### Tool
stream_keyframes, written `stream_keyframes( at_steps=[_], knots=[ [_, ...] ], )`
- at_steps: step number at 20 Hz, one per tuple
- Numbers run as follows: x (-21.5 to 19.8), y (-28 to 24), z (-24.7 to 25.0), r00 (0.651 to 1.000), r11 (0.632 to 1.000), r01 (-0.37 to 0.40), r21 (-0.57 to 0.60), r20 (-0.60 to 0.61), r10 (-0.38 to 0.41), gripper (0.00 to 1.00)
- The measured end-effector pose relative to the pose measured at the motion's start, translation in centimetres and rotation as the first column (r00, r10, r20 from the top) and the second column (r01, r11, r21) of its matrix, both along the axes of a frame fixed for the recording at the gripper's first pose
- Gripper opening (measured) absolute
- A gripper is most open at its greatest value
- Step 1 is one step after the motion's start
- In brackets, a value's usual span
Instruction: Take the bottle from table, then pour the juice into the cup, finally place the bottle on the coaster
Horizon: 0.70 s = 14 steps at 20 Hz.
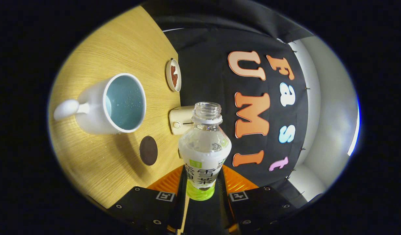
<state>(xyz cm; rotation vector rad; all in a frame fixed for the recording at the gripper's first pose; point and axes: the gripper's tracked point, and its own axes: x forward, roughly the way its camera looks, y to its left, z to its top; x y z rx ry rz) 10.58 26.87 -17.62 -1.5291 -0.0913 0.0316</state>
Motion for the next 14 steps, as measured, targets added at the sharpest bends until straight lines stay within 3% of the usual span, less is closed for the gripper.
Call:
stream_keyframes(
  at_steps=[14],
  knots=[
    [-0.09,0.21,0.86,0.997,0.976,-0.027,-0.216,0.060,0.041,0.46]
  ],
)
